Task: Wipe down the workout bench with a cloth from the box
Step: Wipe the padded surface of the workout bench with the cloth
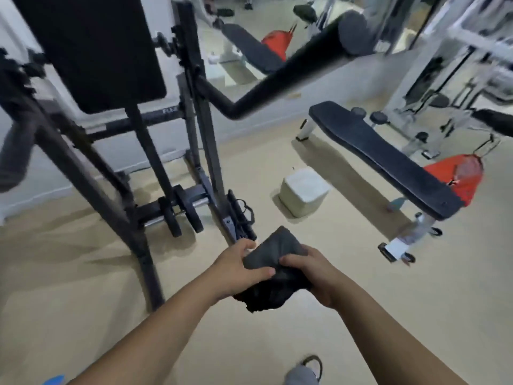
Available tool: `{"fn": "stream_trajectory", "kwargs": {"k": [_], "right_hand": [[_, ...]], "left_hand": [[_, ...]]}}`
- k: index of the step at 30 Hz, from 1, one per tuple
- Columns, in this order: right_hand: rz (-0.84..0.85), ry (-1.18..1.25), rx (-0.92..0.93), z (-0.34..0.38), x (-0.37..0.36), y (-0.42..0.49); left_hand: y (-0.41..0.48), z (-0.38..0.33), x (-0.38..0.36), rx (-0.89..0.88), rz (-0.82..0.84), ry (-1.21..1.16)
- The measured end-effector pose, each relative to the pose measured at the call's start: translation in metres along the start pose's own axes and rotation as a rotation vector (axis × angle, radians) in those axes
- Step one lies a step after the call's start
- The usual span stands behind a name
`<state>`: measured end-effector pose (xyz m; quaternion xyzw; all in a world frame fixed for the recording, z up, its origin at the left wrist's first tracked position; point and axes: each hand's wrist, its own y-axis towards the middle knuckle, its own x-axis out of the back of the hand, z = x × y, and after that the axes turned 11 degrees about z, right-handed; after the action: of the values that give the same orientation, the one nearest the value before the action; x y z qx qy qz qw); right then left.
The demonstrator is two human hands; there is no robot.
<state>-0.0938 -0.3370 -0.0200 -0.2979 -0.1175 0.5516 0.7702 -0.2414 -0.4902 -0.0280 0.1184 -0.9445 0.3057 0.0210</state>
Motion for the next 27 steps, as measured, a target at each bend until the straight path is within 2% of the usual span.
{"fn": "stream_trajectory", "kwargs": {"k": [5, 8, 12, 16, 22, 27], "right_hand": [[-0.220, 0.060, 0.059, 0.007, 0.166, -0.052], [-0.339, 0.138, 0.067, 0.017, 0.243, -0.067], [-0.445, 0.244, 0.095, 0.041, 0.324, -0.051], [-0.533, 0.338, 0.120, 0.076, 0.391, -0.002], [-0.602, 0.400, 0.171, 0.150, 0.504, 0.059], [-0.570, 0.532, 0.225, 0.201, 0.599, 0.079]], "left_hand": [[0.120, -0.095, -0.110, 0.006, 0.083, 0.167], [0.178, -0.143, -0.159, 0.002, 0.094, 0.179], [0.250, -0.198, -0.188, 0.011, 0.024, 0.191], [0.331, -0.254, -0.195, -0.103, -0.020, 0.147], [0.456, -0.363, -0.204, -0.137, 0.242, 0.071], [0.534, -0.449, -0.221, -0.169, 0.446, 0.113]]}}
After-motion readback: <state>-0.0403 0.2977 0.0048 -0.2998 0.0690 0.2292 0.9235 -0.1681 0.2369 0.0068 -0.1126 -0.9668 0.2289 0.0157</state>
